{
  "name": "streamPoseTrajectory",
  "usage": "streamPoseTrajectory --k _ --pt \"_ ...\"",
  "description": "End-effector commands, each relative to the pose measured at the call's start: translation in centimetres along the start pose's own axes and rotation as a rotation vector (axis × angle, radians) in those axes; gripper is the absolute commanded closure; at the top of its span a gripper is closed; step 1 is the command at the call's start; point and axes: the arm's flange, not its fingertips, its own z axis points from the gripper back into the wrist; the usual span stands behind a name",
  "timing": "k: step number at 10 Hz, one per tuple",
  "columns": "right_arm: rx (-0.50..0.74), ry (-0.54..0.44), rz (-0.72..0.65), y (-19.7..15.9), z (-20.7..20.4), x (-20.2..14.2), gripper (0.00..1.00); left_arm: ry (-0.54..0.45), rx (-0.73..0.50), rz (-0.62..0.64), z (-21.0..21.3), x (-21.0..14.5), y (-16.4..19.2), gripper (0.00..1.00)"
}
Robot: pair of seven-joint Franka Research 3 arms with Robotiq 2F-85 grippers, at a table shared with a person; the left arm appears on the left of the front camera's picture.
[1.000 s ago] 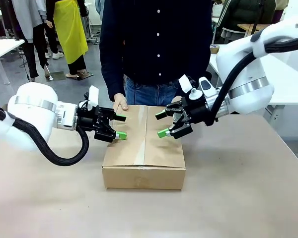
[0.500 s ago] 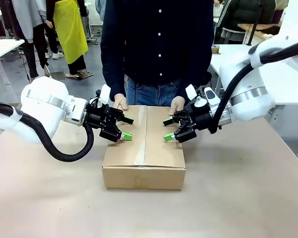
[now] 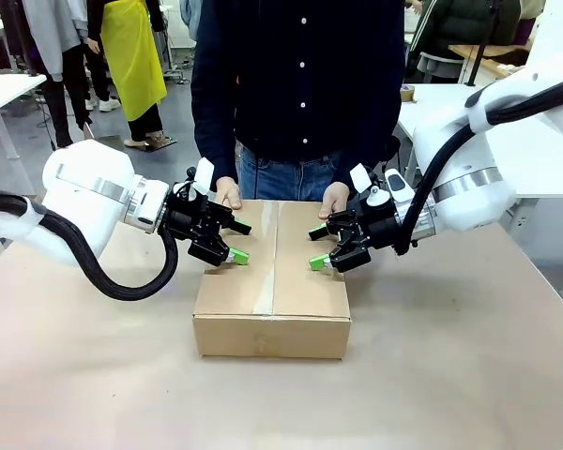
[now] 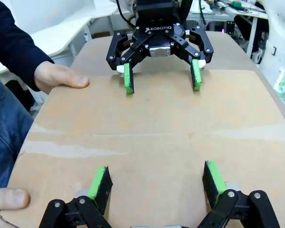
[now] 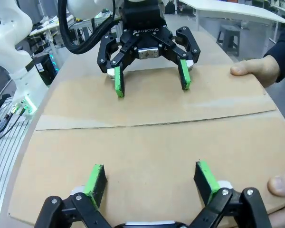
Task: Pack the gift set into the box.
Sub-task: Press and hold the closed box until the human finishes sealing it.
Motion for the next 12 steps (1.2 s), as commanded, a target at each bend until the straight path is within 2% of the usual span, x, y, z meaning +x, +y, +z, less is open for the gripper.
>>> streamPoseTrajectory --k 1,3,5,6,12 --pt "-0.002 0.001 0.001 0.1 0.1 0.1 0.00 0.059 0.003 0.024 0.5 -1.2 0.6 0.00" --pt "-0.002 0.001 0.001 0.1 0.1 0.1 0.00 0.045 -0.007 0.055 1.2 -1.8 0.9 0.00" --pt "-0.002 0.001 0.001 0.1 0.1 0.1 0.00 0.074 0.018 0.075 1.1 -2.3 1.0 0.00" --pt "-0.002 0.001 0.001 0.1 0.1 0.1 0.00 0.004 0.013 0.026 1.0 -0.5 0.5 0.00" --pt "-0.002 0.001 0.001 0.1 0.1 0.1 0.00 0.004 0.013 0.026 1.0 -0.5 0.5 0.00"
